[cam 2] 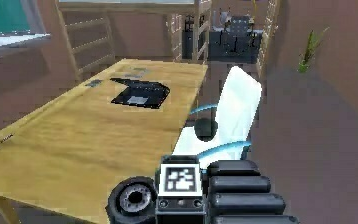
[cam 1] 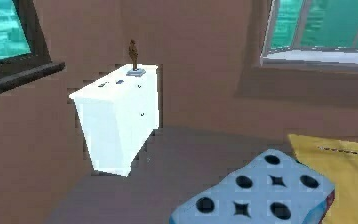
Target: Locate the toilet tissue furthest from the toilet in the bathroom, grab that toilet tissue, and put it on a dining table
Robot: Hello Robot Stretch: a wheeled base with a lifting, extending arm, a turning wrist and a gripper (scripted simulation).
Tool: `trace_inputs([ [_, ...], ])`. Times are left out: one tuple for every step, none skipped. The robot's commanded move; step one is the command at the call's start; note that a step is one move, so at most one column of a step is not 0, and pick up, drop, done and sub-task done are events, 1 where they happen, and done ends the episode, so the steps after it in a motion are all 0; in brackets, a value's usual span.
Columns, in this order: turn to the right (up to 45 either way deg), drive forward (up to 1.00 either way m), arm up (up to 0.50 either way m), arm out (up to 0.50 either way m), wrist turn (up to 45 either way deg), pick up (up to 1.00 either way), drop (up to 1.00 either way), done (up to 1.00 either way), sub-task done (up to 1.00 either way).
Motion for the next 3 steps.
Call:
trace_inputs([
  [15.0,0.00,0.00,0.00,0.0,0.00,0.00,0.00,0.00],
  [0.0,1.00,0.00,0.00,0.0,0.00,0.00,0.00,0.00],
  [0.0,0.55,0.00,0.00,0.0,0.00,0.00,0.00,0.00],
])
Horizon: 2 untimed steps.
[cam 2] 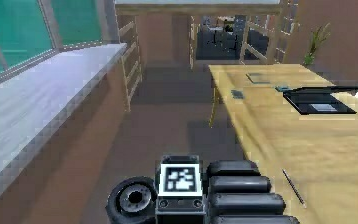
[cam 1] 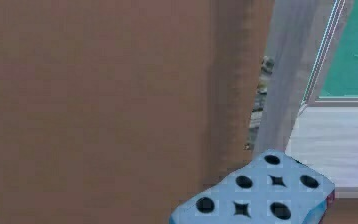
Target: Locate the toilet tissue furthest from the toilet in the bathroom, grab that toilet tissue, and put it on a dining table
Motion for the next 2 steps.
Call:
trace_inputs([
  [45.0,0.00,0.00,0.00,0.0,0.00,0.00,0.00,0.00],
  [39.0,0.00,0.00,0.00,0.0,0.00,0.00,0.00,0.00],
])
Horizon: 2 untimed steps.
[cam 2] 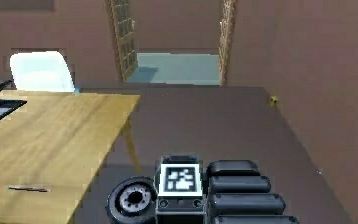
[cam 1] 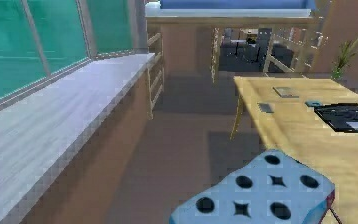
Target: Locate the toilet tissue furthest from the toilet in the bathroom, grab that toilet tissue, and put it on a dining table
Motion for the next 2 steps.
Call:
trace_inputs([
  [0.0,0.30,0.00,0.00,0.0,0.00,0.00,0.00,0.00],
  [3.0,0.00,0.00,0.00,0.0,0.00,0.00,0.00,0.00],
])
